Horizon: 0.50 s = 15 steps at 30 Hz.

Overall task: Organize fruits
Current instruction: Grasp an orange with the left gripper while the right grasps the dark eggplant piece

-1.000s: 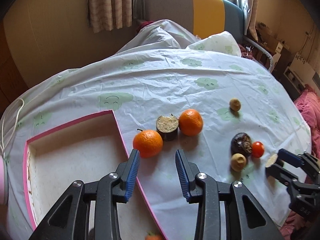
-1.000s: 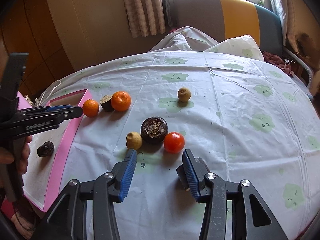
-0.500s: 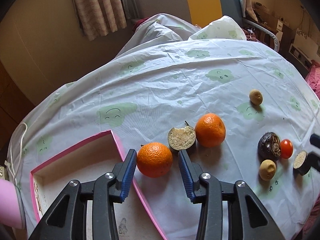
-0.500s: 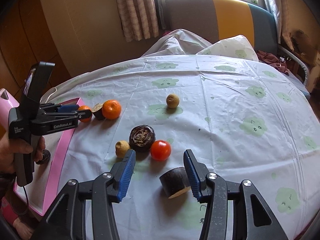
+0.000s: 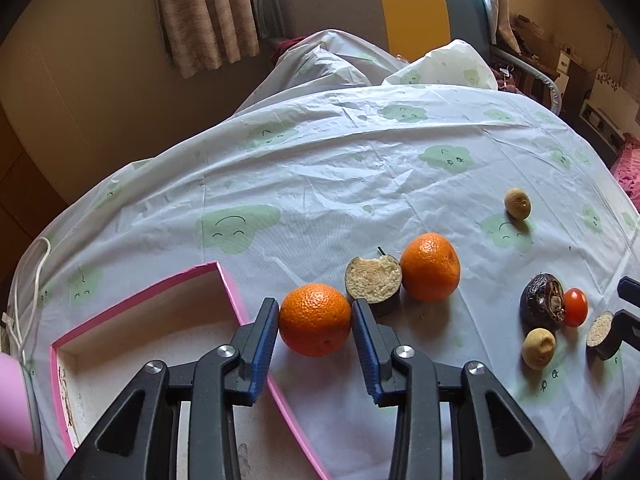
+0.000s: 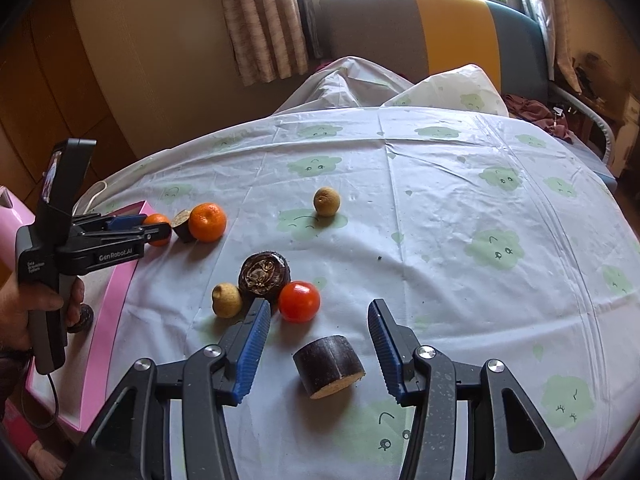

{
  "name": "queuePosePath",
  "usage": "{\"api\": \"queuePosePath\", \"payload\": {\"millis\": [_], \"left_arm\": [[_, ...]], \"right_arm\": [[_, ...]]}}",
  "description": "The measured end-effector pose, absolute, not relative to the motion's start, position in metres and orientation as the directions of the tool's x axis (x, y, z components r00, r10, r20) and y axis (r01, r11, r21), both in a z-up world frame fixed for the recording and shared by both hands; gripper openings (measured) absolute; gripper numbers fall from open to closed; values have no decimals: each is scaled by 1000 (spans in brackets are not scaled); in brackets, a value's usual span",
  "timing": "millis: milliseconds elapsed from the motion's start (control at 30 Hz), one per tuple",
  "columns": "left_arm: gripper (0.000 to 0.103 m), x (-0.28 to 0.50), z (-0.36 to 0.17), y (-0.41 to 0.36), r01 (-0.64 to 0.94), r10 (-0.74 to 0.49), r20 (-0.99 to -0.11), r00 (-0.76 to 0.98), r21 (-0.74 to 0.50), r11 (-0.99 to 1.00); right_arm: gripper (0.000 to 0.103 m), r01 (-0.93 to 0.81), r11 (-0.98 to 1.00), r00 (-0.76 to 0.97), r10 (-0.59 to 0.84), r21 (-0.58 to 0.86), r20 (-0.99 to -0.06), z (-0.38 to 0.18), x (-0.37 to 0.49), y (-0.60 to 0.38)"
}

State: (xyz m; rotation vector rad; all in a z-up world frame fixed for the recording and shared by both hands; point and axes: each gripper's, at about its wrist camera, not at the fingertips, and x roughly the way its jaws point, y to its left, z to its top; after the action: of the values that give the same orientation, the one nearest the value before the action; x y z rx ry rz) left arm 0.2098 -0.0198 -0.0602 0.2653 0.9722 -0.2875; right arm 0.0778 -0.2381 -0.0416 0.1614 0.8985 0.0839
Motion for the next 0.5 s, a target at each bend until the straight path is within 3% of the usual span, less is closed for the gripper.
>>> {"api": "queuePosePath", "payload": {"millis": [267, 500], "left_arm": [[37, 196, -51, -5, 314, -213, -831, 513, -48, 948], [37, 177, -37, -4, 301, -237, -813, 532, -80, 950]], "right_arm": [[52, -33, 983, 601, 164, 180, -783, -49, 66, -258], [54, -74, 977, 552, 208, 201, -808, -66, 65, -247]]}}
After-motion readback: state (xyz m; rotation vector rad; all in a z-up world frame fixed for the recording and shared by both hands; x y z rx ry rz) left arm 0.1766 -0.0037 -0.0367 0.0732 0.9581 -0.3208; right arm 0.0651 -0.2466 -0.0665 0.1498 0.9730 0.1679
